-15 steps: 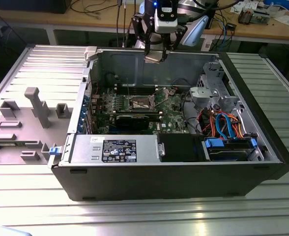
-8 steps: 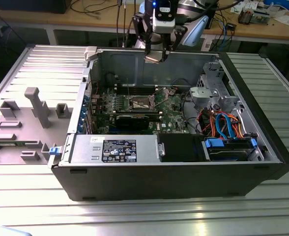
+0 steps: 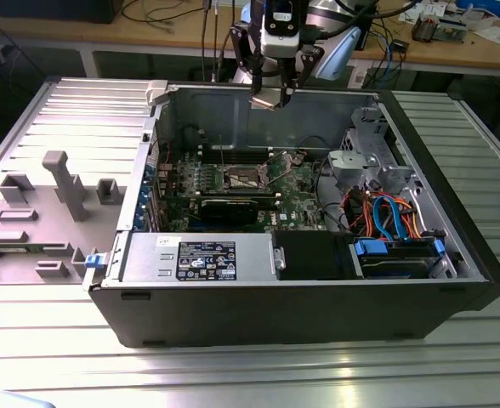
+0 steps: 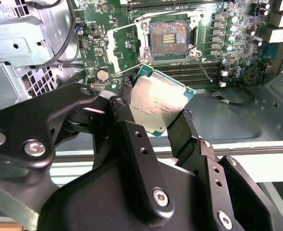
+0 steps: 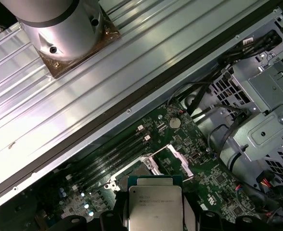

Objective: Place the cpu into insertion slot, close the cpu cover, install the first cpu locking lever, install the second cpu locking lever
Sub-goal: 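Place the cpu into insertion slot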

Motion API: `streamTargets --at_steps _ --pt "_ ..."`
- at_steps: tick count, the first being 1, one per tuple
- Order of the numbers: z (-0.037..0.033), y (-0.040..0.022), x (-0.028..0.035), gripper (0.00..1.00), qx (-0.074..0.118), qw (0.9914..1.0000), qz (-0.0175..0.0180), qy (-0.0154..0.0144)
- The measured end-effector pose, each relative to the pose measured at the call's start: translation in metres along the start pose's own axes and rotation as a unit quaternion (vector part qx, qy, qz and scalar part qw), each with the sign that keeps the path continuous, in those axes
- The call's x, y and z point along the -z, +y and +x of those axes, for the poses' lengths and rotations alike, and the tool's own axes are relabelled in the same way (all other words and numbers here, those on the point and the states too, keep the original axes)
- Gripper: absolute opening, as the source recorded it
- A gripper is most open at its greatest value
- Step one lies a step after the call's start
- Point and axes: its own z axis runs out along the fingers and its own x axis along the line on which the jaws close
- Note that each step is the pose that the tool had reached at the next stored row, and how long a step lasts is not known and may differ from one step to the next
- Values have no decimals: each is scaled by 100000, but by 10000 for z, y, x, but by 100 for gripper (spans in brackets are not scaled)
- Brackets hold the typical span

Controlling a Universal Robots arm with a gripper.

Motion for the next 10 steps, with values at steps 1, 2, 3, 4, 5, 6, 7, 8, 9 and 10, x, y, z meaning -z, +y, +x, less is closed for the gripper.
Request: streamTargets --at_steps 1,2,3,4,5,6,7,8,9,10 --pt "0 0 0 54 -2 100000 0 1" --pt "0 0 0 54 -4 100000 1 -1" --pt "0 0 0 54 -13 100000 1 0" --pt "0 0 0 54 -55 100000 -1 -4" --pt "1 -1 0 54 -142 100000 -2 -13" --pt "3 -2 0 54 -401 99999 -11 -35" --pt "3 -2 0 54 -747 99997 -16 -64" --pt "3 -2 0 54 -1071 99994 -23 -91" --pt "3 -2 0 54 -1600 99987 -29 -138" --pt "3 -2 0 54 -1927 99981 -36 -164"
